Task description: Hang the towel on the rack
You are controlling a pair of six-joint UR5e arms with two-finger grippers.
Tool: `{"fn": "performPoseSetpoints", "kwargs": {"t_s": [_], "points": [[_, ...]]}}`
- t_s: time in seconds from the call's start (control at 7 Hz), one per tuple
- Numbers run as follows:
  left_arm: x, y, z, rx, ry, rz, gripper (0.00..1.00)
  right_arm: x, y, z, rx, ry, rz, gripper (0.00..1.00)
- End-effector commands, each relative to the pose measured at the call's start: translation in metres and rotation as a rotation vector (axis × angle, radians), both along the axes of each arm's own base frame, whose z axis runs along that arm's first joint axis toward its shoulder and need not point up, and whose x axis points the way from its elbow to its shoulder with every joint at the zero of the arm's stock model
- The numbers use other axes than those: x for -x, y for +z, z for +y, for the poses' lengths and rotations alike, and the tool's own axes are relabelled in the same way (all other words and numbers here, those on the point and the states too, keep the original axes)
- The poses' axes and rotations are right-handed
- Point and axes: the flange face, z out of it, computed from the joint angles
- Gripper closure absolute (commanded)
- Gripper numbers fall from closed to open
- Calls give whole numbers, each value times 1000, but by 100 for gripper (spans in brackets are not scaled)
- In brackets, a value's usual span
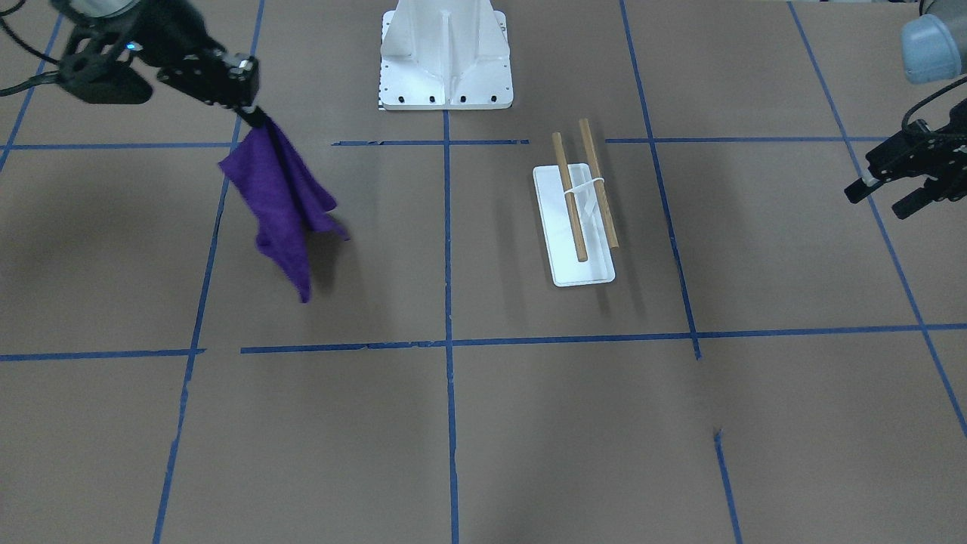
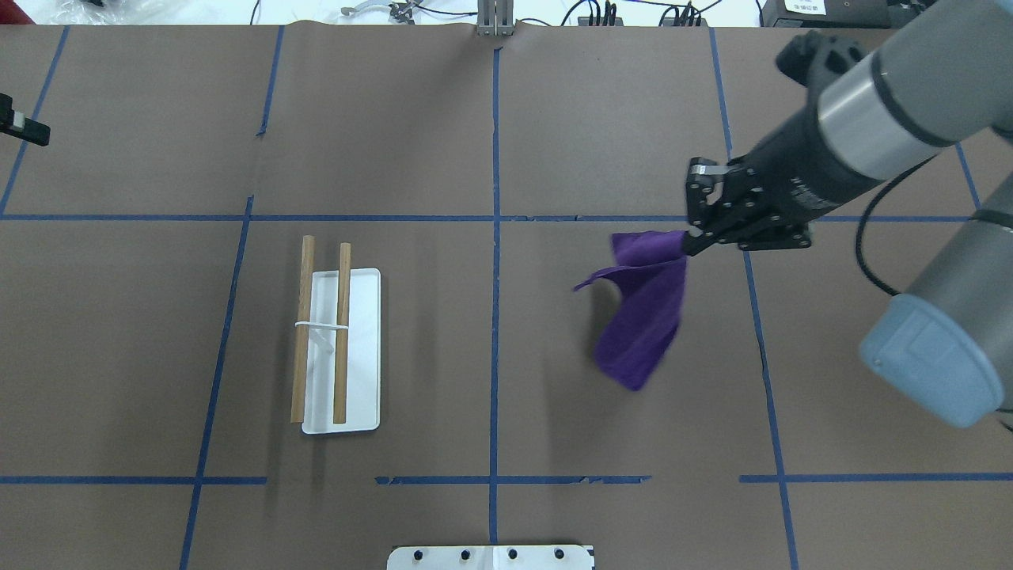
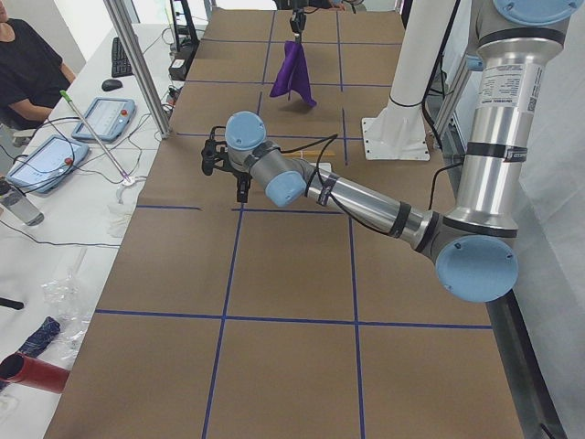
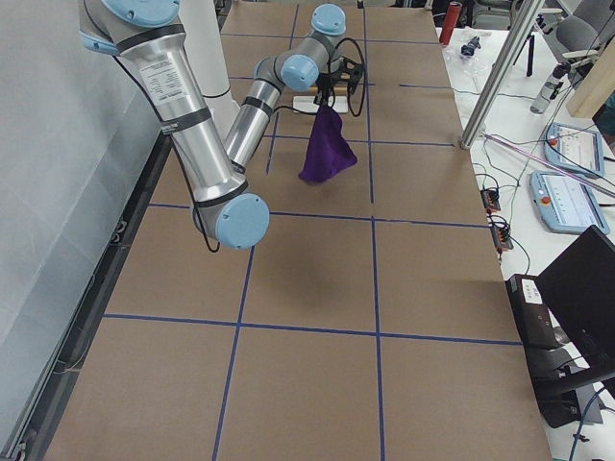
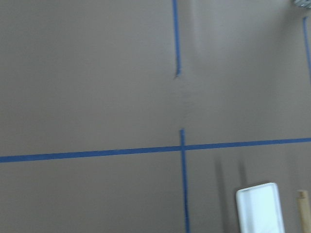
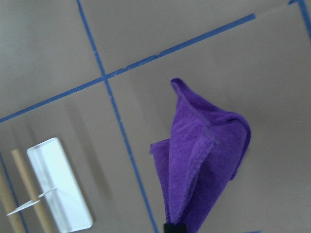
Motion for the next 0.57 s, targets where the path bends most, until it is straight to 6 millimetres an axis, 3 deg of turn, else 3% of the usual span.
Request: {"fn": "performPoseSetpoints", "kwargs": {"t_s": [0.0, 0.14, 0.29, 0.43], "points": [[-56, -68, -10, 146, -8, 116, 0, 50, -68, 8, 90, 45, -54, 100], [-100, -119, -14, 283, 1, 178, 0, 60, -82, -1, 112, 57, -55, 100], [-129, -152, -8, 449, 2, 224, 3, 63, -84, -2, 189, 91, -55, 100], [-180, -197, 4, 558, 44, 255, 3, 71, -99, -11, 258, 141, -65, 100]]}}
